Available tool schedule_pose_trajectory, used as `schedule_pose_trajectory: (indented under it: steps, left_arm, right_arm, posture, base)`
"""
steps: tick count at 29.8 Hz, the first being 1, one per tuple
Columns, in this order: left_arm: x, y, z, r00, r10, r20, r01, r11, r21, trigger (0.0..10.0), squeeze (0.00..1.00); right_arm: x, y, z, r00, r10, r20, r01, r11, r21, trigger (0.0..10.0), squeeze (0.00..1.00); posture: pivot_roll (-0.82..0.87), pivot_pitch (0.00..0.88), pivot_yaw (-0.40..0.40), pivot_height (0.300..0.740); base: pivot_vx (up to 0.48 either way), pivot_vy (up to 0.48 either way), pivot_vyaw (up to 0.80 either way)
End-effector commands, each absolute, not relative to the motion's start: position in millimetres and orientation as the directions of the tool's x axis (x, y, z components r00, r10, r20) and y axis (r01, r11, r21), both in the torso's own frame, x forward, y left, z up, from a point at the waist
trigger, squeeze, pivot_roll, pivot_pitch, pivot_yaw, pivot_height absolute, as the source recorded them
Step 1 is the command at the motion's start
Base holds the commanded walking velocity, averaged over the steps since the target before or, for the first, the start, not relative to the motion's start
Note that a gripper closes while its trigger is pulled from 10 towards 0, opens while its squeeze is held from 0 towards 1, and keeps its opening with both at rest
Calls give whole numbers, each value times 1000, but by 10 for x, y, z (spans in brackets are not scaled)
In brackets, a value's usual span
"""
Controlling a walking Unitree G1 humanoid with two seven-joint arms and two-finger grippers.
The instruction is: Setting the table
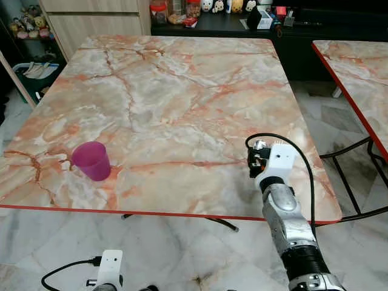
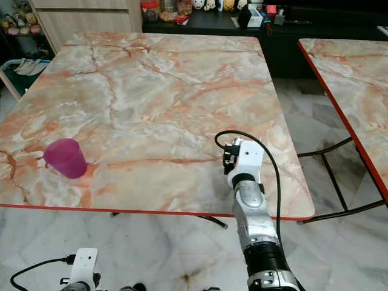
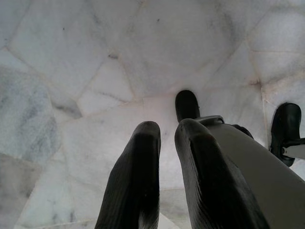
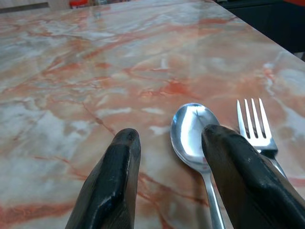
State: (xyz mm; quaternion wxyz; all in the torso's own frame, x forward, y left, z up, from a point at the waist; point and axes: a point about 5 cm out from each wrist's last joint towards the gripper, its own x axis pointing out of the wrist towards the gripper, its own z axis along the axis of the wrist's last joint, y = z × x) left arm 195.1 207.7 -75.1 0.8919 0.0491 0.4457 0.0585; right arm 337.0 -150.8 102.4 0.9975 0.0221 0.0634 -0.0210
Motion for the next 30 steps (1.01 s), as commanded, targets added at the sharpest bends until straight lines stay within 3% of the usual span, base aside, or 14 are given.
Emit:
schedule_pose_trajectory:
  steps: [1, 13, 30]
  left_arm:
    - [1855, 2090, -801, 562, 150, -813, -70, 989, 134, 10000, 0]
    - [1844, 2108, -803, 561, 153, -813, -71, 988, 137, 10000, 0]
    - [1814, 2104, -818, 556, 154, -817, -69, 988, 139, 10000, 0]
  right_arm:
    - [3331, -1547, 935, 984, -63, -169, 71, 997, 44, 10000, 0]
    - [3302, -1664, 876, 972, -104, -208, 115, 993, 38, 10000, 0]
    - [3282, -1601, 803, 965, -87, -246, 120, 985, 124, 10000, 0]
  posture:
    - [-45, 152, -23, 740]
    - [-43, 157, -25, 740]
    - [-35, 162, -23, 740]
  base:
    - [0, 0, 0]
    - [0, 0, 0]
    - [0, 0, 0]
